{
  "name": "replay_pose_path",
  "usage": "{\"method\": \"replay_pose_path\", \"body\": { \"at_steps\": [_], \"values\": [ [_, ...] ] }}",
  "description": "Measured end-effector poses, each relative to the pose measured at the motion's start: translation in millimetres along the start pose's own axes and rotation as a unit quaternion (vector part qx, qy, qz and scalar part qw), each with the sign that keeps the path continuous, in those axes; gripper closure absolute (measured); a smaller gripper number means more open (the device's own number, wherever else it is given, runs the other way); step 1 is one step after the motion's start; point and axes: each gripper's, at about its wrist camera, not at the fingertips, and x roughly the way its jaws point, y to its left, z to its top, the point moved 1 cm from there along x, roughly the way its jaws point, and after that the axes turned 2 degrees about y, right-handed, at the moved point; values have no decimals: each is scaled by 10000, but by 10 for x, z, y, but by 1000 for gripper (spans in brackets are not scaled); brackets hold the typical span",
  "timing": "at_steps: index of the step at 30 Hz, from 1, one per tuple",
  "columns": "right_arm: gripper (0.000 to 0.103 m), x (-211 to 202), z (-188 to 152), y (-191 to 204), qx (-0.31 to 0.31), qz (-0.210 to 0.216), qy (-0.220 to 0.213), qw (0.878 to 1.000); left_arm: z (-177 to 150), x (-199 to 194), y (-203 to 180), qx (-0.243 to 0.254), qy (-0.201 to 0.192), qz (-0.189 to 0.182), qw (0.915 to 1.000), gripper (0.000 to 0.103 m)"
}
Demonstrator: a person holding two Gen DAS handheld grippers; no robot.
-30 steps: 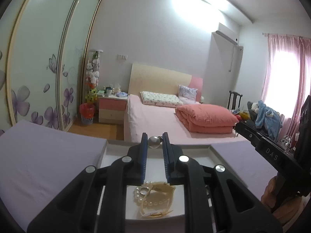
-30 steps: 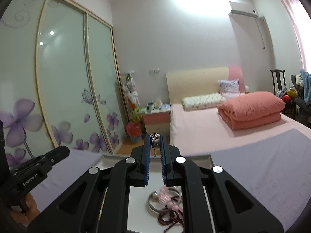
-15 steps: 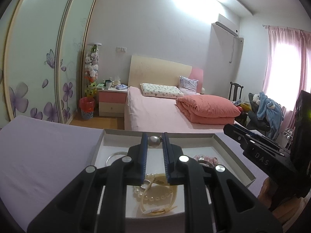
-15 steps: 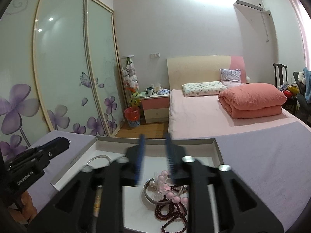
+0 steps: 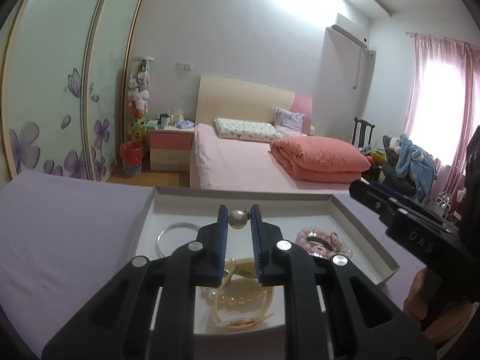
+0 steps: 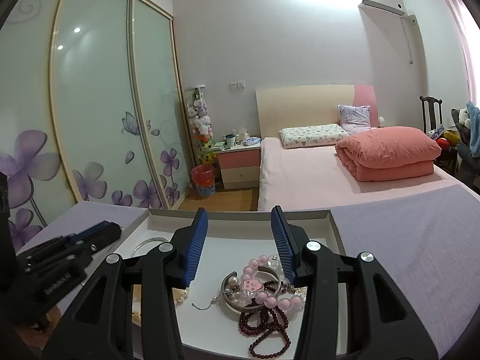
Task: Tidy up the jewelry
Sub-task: 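Open both tools to drop the earrings into the tray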
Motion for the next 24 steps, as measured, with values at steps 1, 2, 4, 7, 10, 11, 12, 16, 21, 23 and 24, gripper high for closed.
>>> {"method": "replay_pose_path", "body": {
  "at_steps": [1,2,4,7,10,11,12,16,21,23,24],
  "values": [
    [58,6,-5,-4,3,1,18,10000,-14,26,9,-2,43,-4,10000,87],
    [58,11,-7,-3,6,-5,32,10000,-21,44,11,-3,68,-7,10000,87],
    [58,25,-15,-5,3,-3,62,10000,-23,76,12,-7,116,-30,9999,87],
    [58,42,-24,-2,-8,5,97,10000,-53,107,10,-2,176,-53,9998,86],
    [58,51,-36,25,-52,12,118,9999,-58,147,35,-63,251,-25,9997,69],
    [58,53,-39,31,-68,13,122,9999,-63,149,31,-90,249,-16,9996,67],
    [58,53,-40,37,-77,10,123,9999,-63,152,45,-109,246,-18,9996,67],
    [58,58,-49,42,-81,4,127,9999,-66,146,44,-106,239,-20,9997,65],
    [54,48,-55,37,-81,-1,114,9999,-72,138,61,-129,223,-30,9997,61],
    [53,40,-64,30,-83,-16,100,9999,-58,136,63,-149,222,-38,9996,59],
    [51,34,-65,28,-79,-20,94,9999,-59,133,75,-168,214,-46,9996,57]
  ]
}}
